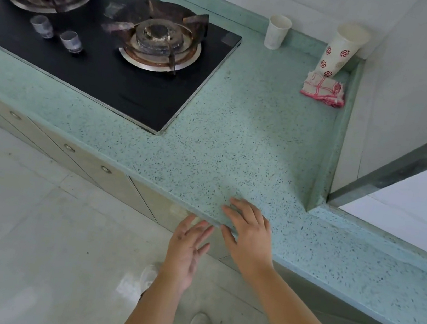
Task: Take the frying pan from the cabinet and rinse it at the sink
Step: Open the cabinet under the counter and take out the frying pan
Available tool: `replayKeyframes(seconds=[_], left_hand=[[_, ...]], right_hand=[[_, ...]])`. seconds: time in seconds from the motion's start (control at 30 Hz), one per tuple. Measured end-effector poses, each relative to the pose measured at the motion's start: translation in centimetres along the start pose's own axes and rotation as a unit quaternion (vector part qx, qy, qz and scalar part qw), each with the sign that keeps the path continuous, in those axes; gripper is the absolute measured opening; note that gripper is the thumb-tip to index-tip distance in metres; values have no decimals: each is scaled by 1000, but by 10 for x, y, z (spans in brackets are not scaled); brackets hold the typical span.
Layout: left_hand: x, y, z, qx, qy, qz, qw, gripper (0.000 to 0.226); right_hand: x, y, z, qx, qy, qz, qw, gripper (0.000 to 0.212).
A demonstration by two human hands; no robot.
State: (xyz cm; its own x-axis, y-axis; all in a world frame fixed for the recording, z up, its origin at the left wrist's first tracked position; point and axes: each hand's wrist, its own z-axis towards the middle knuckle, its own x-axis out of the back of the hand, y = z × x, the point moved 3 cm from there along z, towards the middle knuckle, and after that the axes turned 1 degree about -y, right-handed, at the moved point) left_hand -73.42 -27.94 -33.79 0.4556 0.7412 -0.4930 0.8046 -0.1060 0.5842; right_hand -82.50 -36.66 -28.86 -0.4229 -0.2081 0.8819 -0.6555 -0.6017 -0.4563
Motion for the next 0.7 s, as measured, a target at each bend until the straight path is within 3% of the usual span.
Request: replayKeyframes(seconds=[0.3,0.53,0.7], left_hand=[[-8,-8,18,14,-18,-113,993,42],[-10,-5,18,15,-38,-160,986,24],[-7,-8,11,14,-9,-168,986,43]], right_hand=[[-6,1,-2,-10,13,6,1000,36],[-9,0,-3,-15,28,3,999,36],[-11,1,-5,-15,28,12,999,35]])
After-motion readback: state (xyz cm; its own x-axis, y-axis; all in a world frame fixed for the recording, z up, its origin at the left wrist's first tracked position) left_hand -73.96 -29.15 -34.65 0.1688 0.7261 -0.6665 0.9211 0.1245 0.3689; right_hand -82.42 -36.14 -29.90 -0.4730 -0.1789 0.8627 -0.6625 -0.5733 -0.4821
